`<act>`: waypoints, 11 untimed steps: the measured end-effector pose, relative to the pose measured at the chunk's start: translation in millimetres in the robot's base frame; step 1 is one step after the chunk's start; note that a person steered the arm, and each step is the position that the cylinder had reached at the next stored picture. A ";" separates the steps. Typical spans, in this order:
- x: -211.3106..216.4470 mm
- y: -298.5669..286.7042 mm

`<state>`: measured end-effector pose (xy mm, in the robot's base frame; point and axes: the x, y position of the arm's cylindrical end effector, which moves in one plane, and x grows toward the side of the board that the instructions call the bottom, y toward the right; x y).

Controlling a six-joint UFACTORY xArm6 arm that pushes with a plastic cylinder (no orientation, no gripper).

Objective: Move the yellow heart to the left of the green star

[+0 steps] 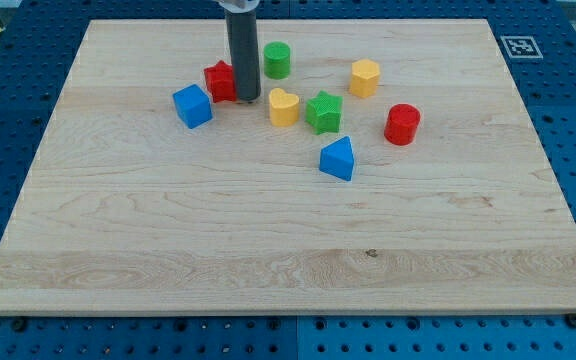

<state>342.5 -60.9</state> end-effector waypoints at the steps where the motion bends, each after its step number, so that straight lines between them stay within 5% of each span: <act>1: -8.0 -15.0; 5: -24.4 59.3; 7: 10.5 59.3; 11: 14.2 59.3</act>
